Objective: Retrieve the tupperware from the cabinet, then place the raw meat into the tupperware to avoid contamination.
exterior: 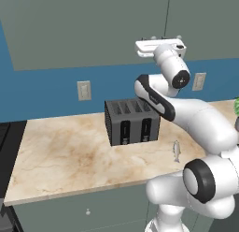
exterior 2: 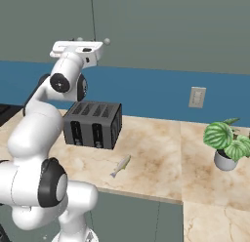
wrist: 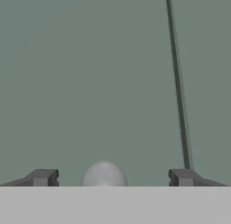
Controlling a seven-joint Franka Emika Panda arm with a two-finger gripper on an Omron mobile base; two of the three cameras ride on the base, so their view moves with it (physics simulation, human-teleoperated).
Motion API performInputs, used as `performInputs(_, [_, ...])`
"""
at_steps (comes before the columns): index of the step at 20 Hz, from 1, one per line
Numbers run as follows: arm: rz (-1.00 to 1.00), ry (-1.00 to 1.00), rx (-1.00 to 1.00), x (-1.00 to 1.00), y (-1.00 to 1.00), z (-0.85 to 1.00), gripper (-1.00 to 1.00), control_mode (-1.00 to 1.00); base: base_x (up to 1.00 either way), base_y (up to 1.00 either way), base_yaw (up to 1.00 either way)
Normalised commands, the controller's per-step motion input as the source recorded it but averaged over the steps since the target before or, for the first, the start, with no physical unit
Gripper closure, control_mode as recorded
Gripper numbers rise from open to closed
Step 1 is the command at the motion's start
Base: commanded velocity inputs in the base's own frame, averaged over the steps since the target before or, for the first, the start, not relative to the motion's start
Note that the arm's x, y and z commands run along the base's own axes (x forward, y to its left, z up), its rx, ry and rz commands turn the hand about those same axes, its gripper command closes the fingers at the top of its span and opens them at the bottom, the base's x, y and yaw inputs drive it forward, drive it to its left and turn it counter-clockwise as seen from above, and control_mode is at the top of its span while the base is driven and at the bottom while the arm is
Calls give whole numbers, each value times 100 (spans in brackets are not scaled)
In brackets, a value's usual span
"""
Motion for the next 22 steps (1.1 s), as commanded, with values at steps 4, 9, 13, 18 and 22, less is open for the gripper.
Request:
performInputs(4, [0,0,0,34,4,-3,100,-100,0,0,0])
performInputs(9, [0,0,0,27,4,-2,100,-100,0,0,0])
performInputs(13, [0,0,0,4,0,0,100,-100,0,0,0])
performInputs(18, [0,0,0,0,0,0,100,-100,0,0,0])
performInputs(22, [0,0,-1,-1,3,0,100,-100,0,0,0])
